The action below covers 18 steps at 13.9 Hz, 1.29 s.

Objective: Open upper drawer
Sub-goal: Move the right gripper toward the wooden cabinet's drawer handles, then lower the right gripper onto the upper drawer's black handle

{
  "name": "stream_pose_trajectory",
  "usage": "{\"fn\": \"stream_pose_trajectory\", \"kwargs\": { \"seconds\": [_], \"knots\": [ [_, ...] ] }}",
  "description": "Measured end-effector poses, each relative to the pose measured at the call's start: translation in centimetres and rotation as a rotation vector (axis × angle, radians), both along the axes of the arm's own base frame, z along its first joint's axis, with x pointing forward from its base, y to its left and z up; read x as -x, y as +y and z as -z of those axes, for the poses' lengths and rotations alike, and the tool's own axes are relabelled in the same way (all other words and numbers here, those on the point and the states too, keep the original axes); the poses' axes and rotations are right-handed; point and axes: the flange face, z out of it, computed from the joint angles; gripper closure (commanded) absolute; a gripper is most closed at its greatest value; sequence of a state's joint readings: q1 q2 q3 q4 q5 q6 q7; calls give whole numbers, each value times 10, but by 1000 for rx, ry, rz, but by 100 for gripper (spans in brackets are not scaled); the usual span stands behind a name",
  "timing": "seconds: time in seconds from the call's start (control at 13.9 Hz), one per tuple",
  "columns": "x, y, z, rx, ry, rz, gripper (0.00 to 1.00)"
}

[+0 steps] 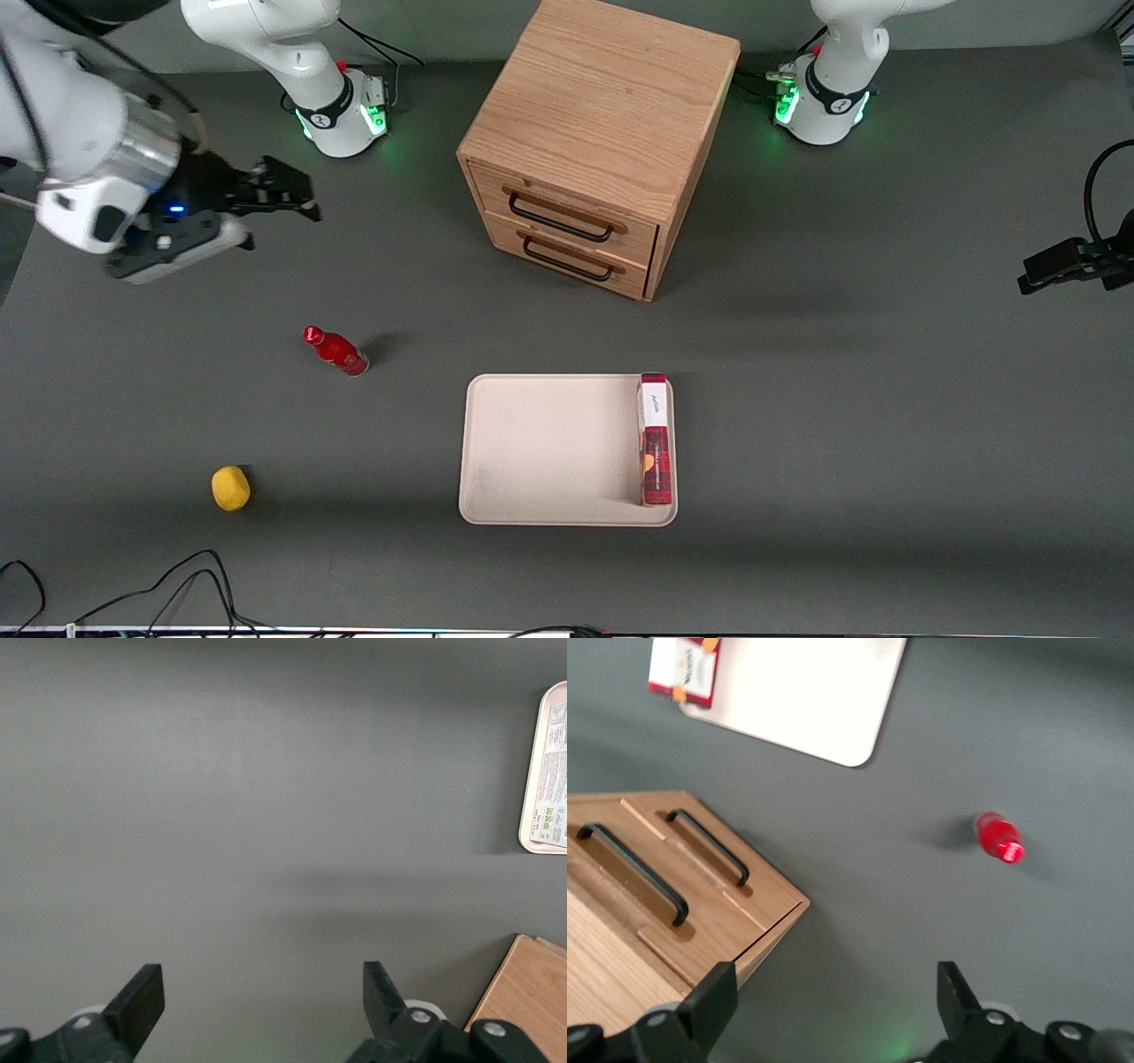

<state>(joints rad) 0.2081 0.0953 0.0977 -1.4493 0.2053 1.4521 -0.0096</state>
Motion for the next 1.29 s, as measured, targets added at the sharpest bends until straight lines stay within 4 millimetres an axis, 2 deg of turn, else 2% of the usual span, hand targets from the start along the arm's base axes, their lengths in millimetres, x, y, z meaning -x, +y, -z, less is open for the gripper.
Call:
{"fn": "stream_pose_trajectory", "kwargs": {
  "seconds": [0.22,0.36,0.79,1.29],
  "knots": [
    [3,36,8,-17,-30,-120,0],
    [1,44,12,-27,-47,-161,0],
    [-9,65,44,-47,-35,-302,0],
    [2,138,83,-80,-52,-520,0]
  ]
}}
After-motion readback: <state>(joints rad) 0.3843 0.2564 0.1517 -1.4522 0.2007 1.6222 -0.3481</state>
